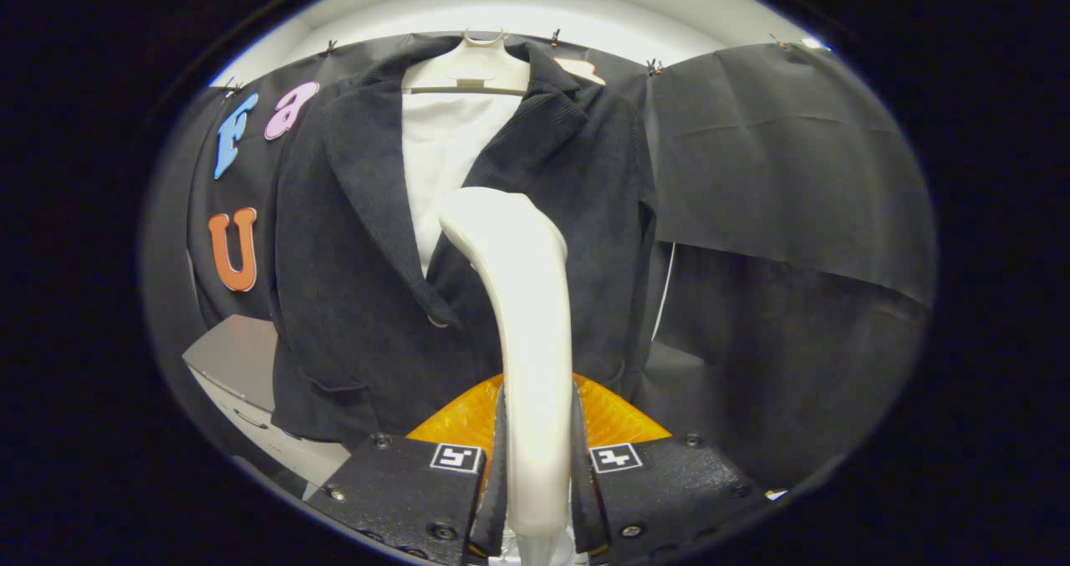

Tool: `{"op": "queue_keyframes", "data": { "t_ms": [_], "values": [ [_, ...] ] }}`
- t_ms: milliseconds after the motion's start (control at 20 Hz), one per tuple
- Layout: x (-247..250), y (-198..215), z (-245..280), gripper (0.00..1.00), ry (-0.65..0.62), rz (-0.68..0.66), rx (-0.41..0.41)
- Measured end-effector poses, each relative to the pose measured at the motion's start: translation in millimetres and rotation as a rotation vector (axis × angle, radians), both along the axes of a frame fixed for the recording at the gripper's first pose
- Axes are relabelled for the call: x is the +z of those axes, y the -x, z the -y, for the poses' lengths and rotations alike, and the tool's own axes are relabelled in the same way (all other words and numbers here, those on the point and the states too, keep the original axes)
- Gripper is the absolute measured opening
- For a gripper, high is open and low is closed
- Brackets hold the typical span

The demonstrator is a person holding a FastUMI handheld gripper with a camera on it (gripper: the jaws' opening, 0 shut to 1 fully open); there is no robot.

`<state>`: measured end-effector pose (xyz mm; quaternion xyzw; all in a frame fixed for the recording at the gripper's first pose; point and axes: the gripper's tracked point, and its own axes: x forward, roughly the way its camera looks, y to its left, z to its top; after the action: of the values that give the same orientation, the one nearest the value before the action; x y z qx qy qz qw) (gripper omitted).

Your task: Iron the clothes twice with a garment steamer, once on the left side and once on the right side.

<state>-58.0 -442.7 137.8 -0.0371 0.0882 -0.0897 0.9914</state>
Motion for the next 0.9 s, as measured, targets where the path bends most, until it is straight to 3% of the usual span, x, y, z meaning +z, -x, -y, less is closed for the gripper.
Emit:
{"op": "queue_keyframes", "data": {
  "t_ms": [900],
  "values": [
    [-94.4, 8.6, 9.2, 0.34, 0.017, -0.117, -0.027]
  ]
}}
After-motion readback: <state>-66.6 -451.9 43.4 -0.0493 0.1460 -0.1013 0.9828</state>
